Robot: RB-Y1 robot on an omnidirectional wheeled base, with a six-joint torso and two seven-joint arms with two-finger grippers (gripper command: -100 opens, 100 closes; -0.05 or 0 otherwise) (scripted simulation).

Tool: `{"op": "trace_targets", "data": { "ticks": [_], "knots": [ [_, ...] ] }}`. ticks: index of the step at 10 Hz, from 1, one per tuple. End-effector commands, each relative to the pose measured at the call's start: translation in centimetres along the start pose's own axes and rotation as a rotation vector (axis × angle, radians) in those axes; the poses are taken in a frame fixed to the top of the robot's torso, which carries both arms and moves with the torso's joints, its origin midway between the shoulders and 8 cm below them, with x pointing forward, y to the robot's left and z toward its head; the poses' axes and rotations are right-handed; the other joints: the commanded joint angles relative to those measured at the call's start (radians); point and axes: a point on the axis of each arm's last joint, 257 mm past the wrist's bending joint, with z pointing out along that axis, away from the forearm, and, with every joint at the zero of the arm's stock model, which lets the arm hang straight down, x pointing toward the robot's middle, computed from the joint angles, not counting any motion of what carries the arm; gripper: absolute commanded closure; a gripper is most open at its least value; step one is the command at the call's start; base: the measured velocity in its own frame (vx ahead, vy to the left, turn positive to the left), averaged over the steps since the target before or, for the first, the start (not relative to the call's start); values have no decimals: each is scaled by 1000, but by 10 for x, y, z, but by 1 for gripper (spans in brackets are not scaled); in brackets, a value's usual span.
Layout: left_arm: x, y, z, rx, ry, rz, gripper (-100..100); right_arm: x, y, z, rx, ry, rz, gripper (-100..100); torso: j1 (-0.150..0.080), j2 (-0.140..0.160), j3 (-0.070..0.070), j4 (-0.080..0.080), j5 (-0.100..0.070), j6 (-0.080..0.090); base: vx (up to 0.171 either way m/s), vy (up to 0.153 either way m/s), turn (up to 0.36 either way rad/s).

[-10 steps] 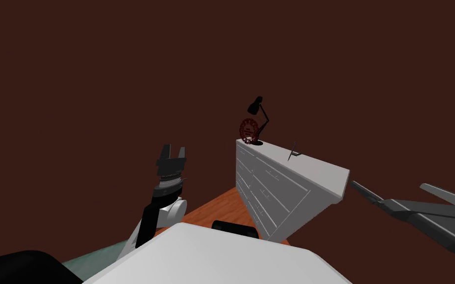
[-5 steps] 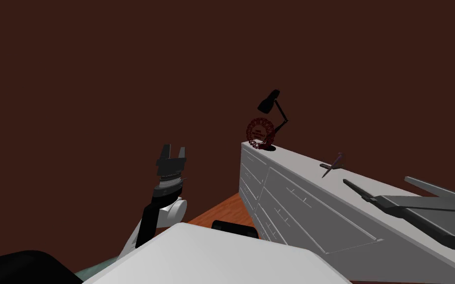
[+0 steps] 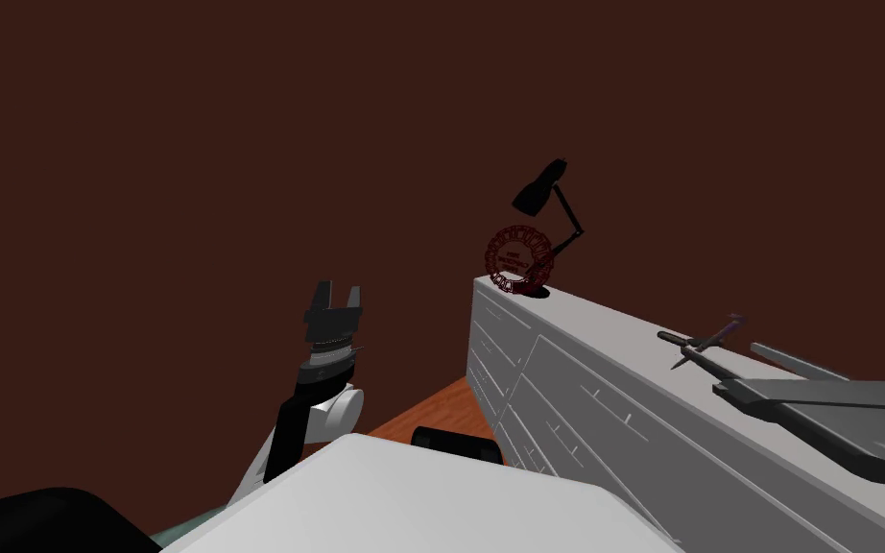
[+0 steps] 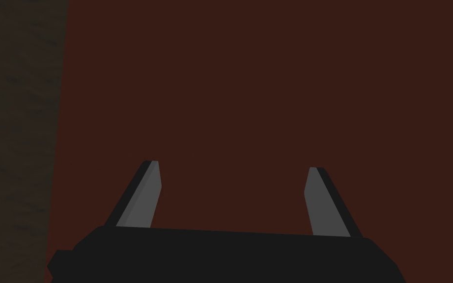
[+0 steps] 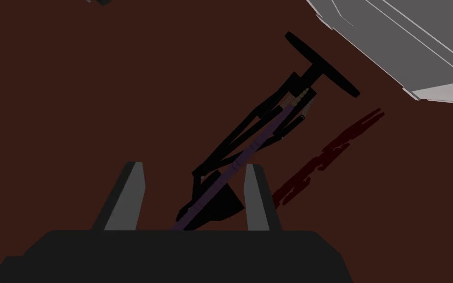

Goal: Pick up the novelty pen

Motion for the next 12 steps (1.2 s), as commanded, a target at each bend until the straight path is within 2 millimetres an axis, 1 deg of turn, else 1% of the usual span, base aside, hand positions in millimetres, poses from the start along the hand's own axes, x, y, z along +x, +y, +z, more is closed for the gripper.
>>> {"op": "trace_targets", "data": {
  "ticks": [1, 4, 5, 6, 8, 9, 10, 11, 12],
  "knots": [
    [0, 0, 0, 0, 0, 0, 0, 0, 0, 0, 0, 0, 0, 100, 0, 0, 0, 0, 0, 0, 0, 0, 0],
    [0, 0, 0, 0, 0, 0, 0, 0, 0, 0, 0, 0, 3, 100, 0, 0, 0, 0, 0, -1, 0, 0, -4],
    [0, 0, 0, 0, 0, 0, 0, 0, 0, 0, 0, 0, 3, 0, 0, -1, 0, 0, 0, -1, 0, 0, 0],
    [0, 0, 0, 0, 0, 0, 0, 8, -20, -4, 38, 28, 11, -100, 0, -1, -1, 0, 0, -1, -49, -6, 110],
    [0, 0, 0, 0, 0, 0, 0, 13, -44, -9, 82, 53, 18, -100, -2, 4, 2, 1, 0, -1, -94, -32, 99],
    [0, 0, 0, 0, 0, 0, 0, 14, -50, -10, 94, 58, 20, -100, -3, 6, 3, 1, 0, -1, -98, -28, 77],
    [0, 0, 0, 0, 0, 0, 0, 15, -62, -13, 117, 69, 22, -100, -2, 6, 4, 1, 0, 0, -80, -16, 98],
    [0, 0, 0, 0, 0, 0, 0, 15, -68, -15, 128, 74, 22, -100, -2, 5, 3, 1, 0, -1, -58, -13, 73],
    [0, 0, 0, 0, 0, 0, 0, 16, -78, -18, 147, 83, 22, -100, -2, 4, 2, 1, 0, -1, -52, -11, 66]
  ]
}}
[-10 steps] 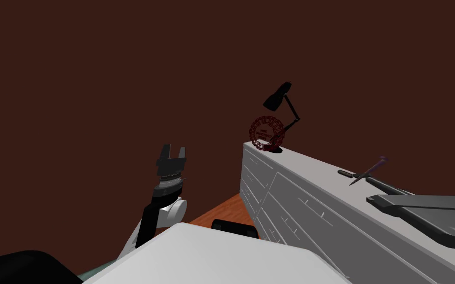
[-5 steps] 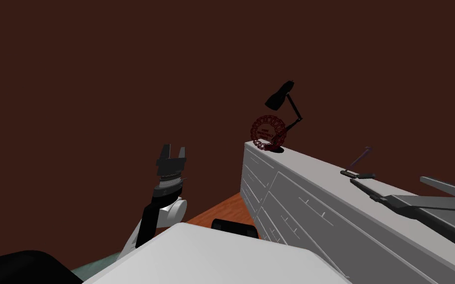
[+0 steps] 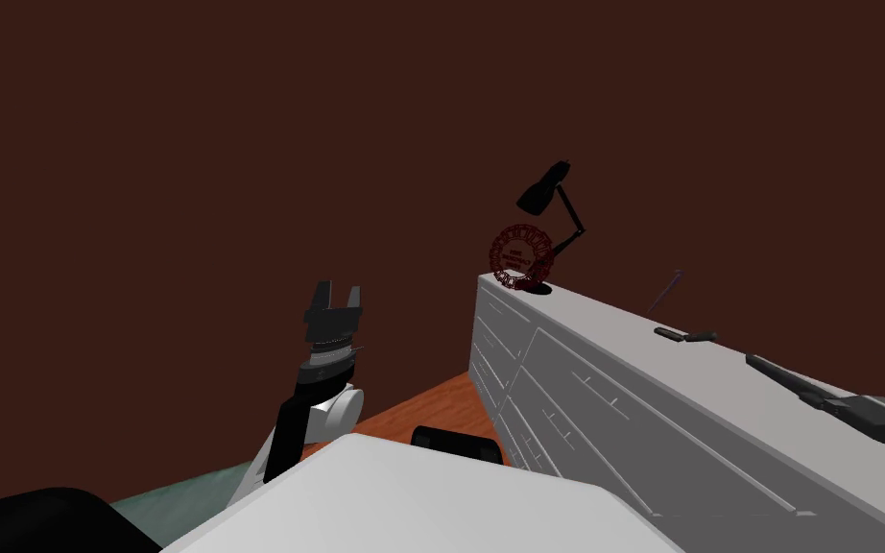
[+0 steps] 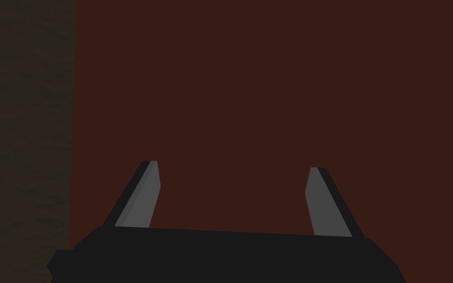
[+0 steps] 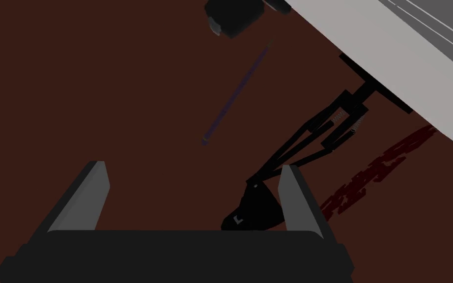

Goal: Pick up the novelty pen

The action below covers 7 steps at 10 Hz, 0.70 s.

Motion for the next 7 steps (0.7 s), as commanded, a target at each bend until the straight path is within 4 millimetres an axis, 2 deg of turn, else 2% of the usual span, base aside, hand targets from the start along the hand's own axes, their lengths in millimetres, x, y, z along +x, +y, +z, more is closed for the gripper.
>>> {"op": "trace_targets", "data": {
  "ticks": [1, 3, 4, 7],
  "knots": [
    [0, 0, 0, 0, 0, 0, 0, -1, -15, -1, 26, 11, 0, -100, 0, 0, 0, 0, 0, 0, -48, -4, 74],
    [0, 0, 0, 0, 0, 0, 0, -1, -29, -2, 50, 22, -9, -100, 1, -1, -1, 0, 0, 0, -23, 13, 69],
    [0, 0, 0, 0, 0, 0, 0, -3, -11, 4, 10, 8, -27, -100, 2, -3, -2, -1, 0, 0, 103, 30, 65],
    [0, 0, 0, 0, 0, 0, 0, -10, 22, 10, -55, -25, -43, -100, 0, -15, -9, -4, 0, 0, 143, -17, 8]
  ]
}}
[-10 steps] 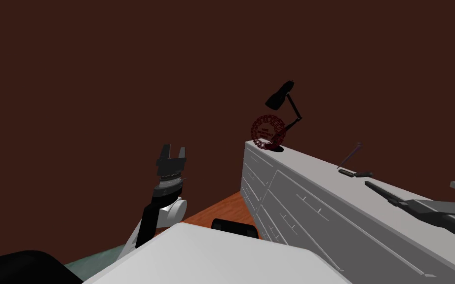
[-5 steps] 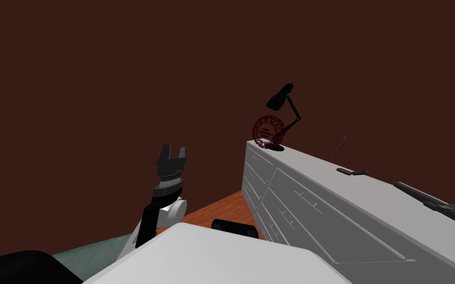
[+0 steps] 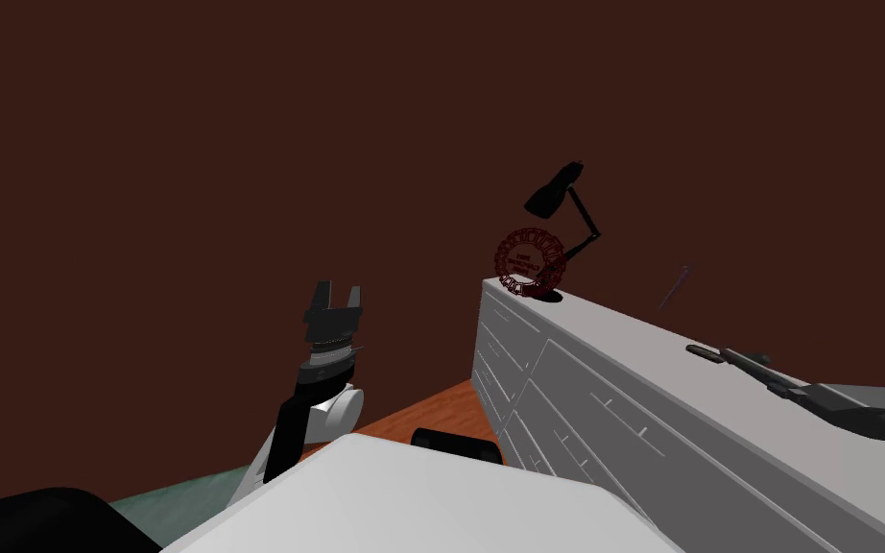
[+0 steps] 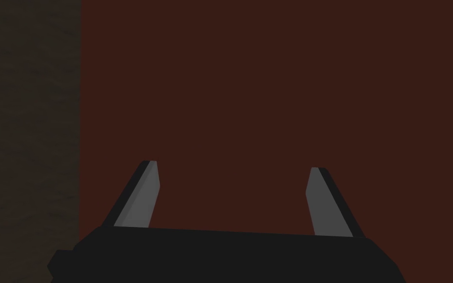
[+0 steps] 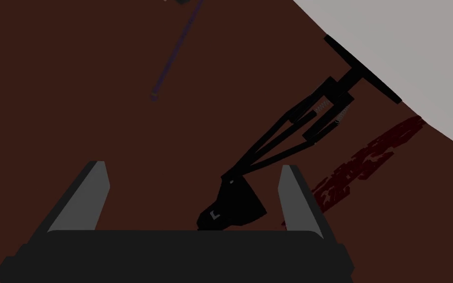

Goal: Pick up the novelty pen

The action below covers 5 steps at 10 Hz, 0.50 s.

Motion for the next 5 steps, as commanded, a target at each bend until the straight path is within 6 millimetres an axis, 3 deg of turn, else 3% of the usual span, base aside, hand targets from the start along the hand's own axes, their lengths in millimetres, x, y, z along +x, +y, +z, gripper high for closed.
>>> {"op": "trace_targets", "data": {
  "ticks": [1, 2, 3, 4, 5],
  "knots": [
    [0, 0, 0, 0, 0, 0, 0, -6, 16, 4, -37, -21, -13, -100, 0, 0, 0, 0, 0, 0, 97, -21, 0],
    [0, 0, 0, 0, 0, 0, 0, -3, 10, 0, -20, -11, -7, -100, 0, 1, 1, 0, 0, 0, 46, -7, 2],
    [0, 0, 0, 0, 0, 0, 0, -4, 11, 0, -25, -14, -10, 0, 1, 4, 2, 1, 0, 0, 9, -2, 2],
    [0, 0, 0, 0, 0, 0, 0, -4, -3, 1, 2, -9, -8, -100, 2, 6, 4, 2, 0, 0, 32, 1, 157],
    [0, 0, 0, 0, 0, 0, 0, -4, 3, 1, -11, -11, -10, -100, 1, 6, 4, 2, 0, 0, 20, -4, 42]
  ]
}}
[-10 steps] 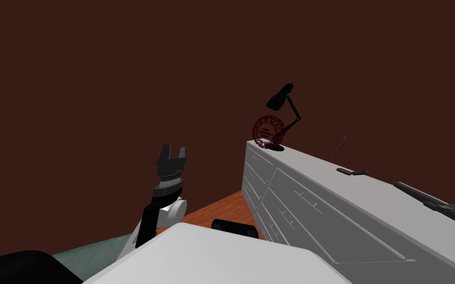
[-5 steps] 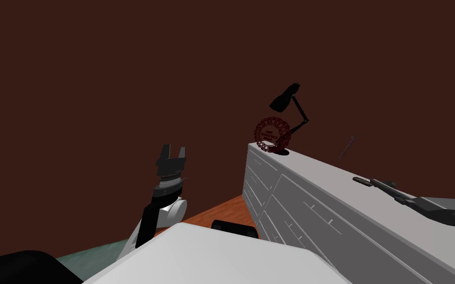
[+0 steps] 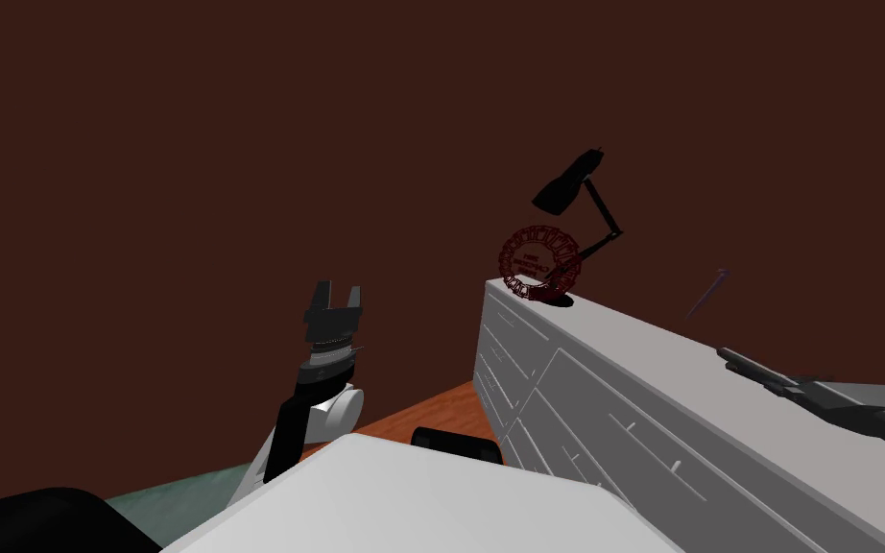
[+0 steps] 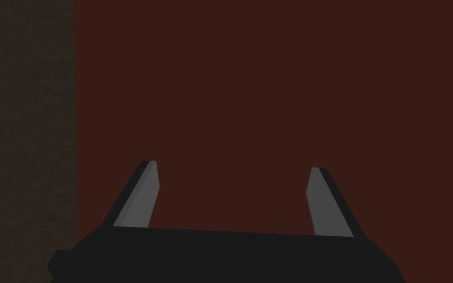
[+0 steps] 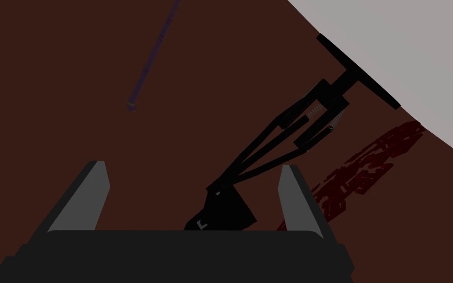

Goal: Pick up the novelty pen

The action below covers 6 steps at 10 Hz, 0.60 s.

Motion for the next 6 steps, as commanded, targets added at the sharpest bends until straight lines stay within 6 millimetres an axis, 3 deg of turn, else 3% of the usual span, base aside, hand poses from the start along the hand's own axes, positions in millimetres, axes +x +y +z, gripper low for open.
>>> {"op": "trace_targets", "data": {
  "ticks": [1, 5, 6],
  "knots": [
    [0, 0, 0, 0, 0, 0, 0, 0, 0, 0, 0, 0, 0, 100, 0, 0, 0, 0, 0, 0, 0, 0, 0],
    [0, 0, 0, 0, 0, 0, 0, 0, 0, 0, 0, 0, 0, 100, 0, 2, 1, 0, 0, 0, 0, 0, 0],
    [0, 0, 0, 0, 0, 0, 0, 0, 0, 0, 0, 0, 0, 0, 0, 2, 1, 0, 0, 0, 0, 0, 0]
  ]
}}
